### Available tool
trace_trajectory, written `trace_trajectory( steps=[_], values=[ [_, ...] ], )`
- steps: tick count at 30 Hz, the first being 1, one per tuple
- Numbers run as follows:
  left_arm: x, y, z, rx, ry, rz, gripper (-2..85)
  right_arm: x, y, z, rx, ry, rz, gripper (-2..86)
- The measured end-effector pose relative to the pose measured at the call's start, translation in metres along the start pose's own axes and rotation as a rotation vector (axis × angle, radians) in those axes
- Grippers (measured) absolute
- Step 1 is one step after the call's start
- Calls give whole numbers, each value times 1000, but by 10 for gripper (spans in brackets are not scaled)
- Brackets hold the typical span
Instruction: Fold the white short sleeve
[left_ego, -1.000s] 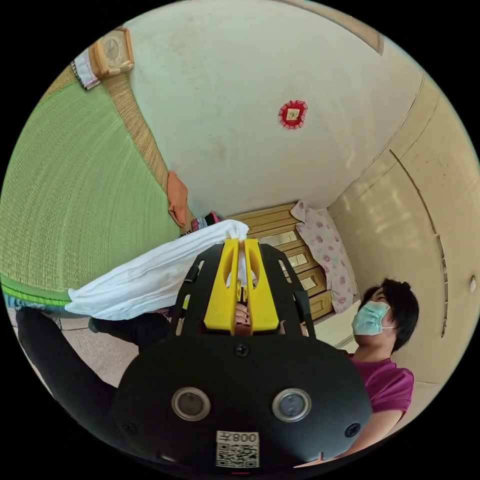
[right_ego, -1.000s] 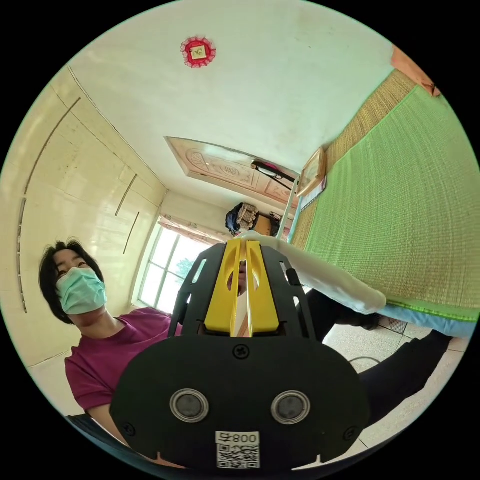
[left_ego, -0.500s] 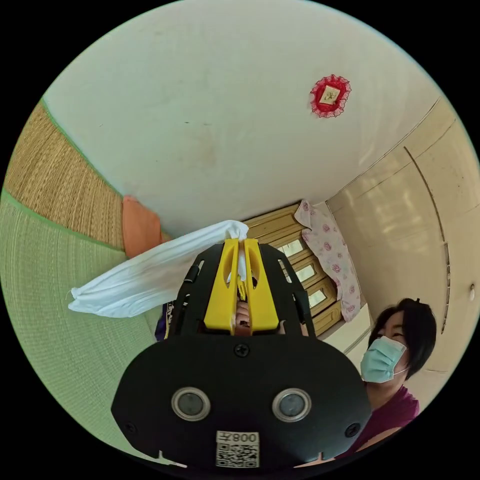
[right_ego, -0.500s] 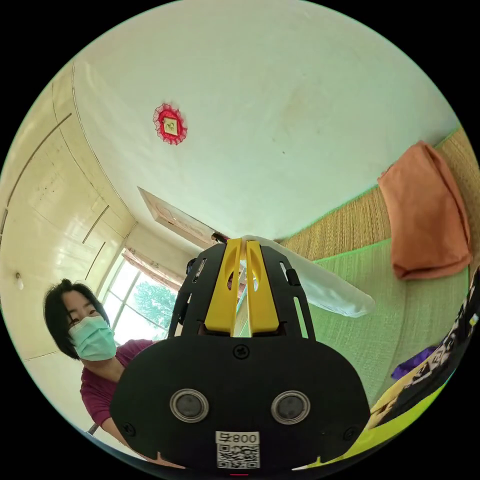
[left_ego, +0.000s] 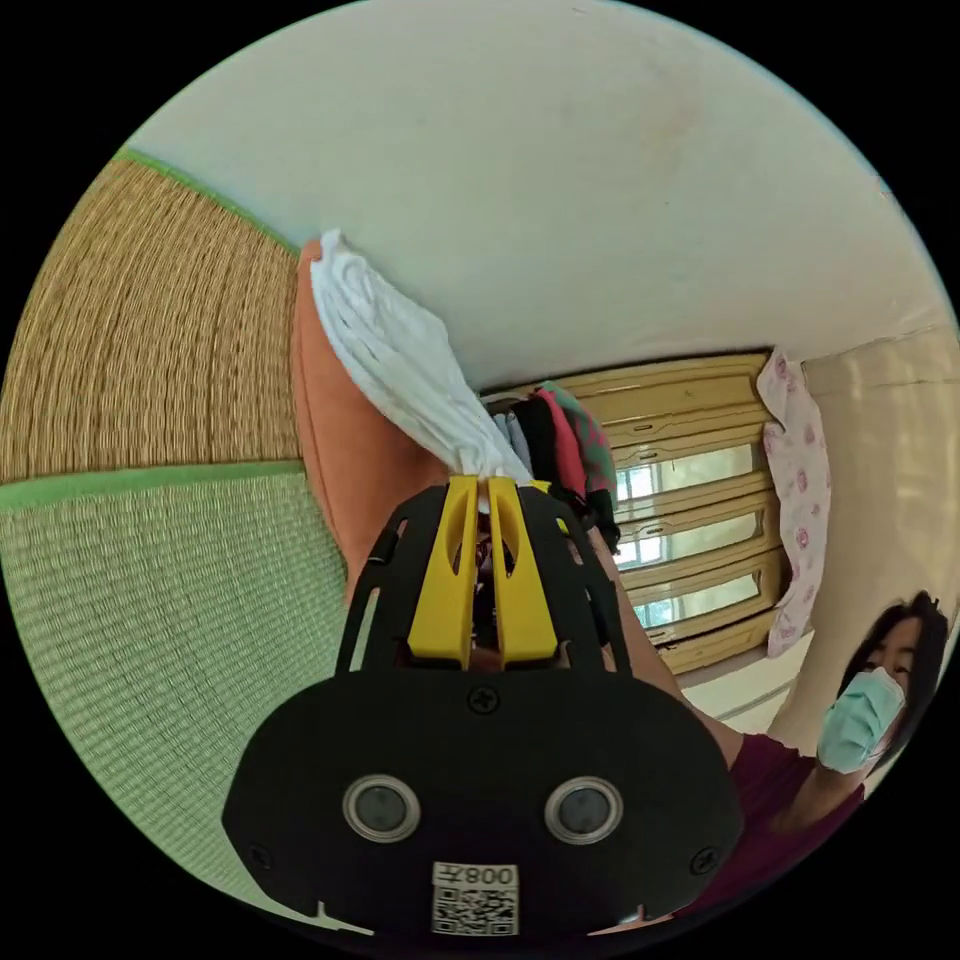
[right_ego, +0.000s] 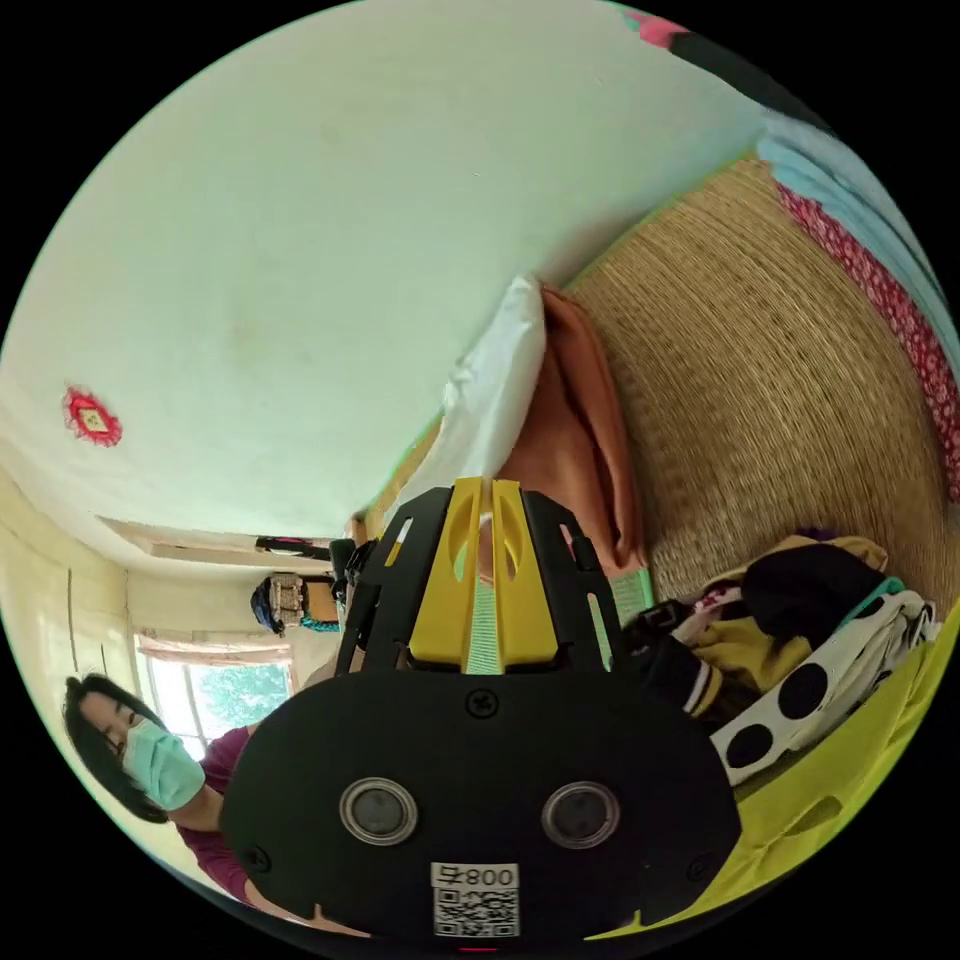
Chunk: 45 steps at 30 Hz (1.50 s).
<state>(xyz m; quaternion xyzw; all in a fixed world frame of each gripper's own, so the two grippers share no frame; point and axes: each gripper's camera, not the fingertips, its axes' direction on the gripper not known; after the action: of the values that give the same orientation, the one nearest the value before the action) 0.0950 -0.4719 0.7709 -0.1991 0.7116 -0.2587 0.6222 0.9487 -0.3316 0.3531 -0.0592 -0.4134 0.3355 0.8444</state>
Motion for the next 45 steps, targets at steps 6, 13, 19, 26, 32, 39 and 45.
trace_trajectory(
  steps=[6,13,19,26,32,39,45],
  values=[
    [-12,-8,37,2,38,-13,14,-19,-13,1,-85,129,-42,14],
    [-28,-27,76,-50,-89,-21,12,-49,-23,22,-171,347,-50,12],
    [-35,-25,80,-27,-92,-32,4,-76,-8,25,-105,551,-86,3],
    [-17,-33,93,5,-116,116,1,-151,39,73,-9,444,-364,1],
    [-37,-28,111,-51,-181,93,1,-138,59,156,-127,516,-308,1],
    [-33,32,94,-141,-208,267,1,-155,137,175,1,474,-390,1],
    [-22,125,71,-368,-282,512,3,-165,248,206,44,386,-473,1]
  ],
)
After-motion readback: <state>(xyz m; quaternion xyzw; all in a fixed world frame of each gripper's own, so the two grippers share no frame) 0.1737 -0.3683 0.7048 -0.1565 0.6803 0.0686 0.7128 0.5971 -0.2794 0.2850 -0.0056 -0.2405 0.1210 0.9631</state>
